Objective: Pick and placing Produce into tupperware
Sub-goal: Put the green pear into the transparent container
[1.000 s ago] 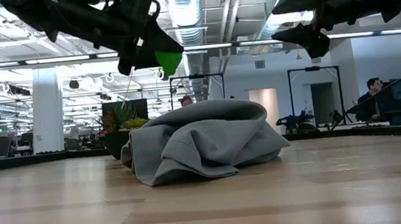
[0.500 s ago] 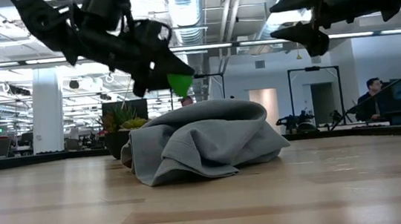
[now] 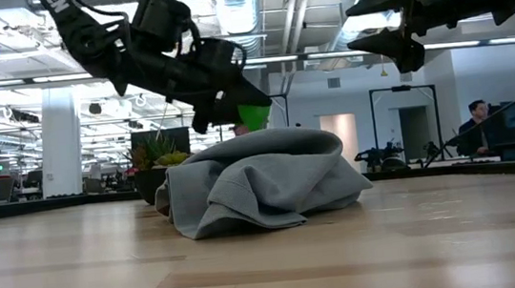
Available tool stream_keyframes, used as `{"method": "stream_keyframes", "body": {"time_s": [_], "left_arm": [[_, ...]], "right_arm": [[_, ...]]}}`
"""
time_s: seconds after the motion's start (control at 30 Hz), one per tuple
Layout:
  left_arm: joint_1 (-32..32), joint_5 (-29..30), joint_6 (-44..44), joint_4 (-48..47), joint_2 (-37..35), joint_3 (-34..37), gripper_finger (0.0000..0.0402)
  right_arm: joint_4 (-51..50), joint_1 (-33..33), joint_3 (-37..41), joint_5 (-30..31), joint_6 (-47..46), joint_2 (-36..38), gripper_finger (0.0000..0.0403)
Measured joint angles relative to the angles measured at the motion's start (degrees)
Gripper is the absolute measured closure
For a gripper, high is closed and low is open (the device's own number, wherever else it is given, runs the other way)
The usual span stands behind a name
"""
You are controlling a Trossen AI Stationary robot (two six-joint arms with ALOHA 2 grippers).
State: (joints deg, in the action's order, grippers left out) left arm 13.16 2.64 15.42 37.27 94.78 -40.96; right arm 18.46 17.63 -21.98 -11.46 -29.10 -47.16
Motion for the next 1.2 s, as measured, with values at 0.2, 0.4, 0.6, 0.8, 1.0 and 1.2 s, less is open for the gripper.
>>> {"method": "stream_keyframes", "body": {"time_s": [0.2,0.4,0.6,0.8,1.0,1.2], "left_arm": [[1.2,-3.1,0.4,-3.4,4.0,-3.7,0.0181],[1.6,-3.5,0.1,-4.4,4.7,-4.7,0.0181],[2.8,-3.9,0.1,-7.2,4.7,-4.7,0.0181],[2.7,-3.9,0.1,-8.2,4.7,-4.7,0.0181],[2.7,-3.9,0.0,-8.4,4.7,-4.7,0.0174],[2.7,-3.9,-0.5,-8.2,4.7,-4.7,0.0147]], "right_arm": [[0.0,0.0,0.0,0.1,0.3,0.0,0.0121],[-0.3,-0.2,0.0,0.2,0.3,0.0,0.0121],[-0.4,-0.4,0.0,0.3,0.5,0.0,0.0121],[-0.4,0.4,0.0,0.4,0.6,0.0,0.0121],[-0.4,0.6,0.0,0.4,0.6,0.0,0.0121],[-0.4,0.6,0.0,0.4,0.6,0.0,0.0121]]}}
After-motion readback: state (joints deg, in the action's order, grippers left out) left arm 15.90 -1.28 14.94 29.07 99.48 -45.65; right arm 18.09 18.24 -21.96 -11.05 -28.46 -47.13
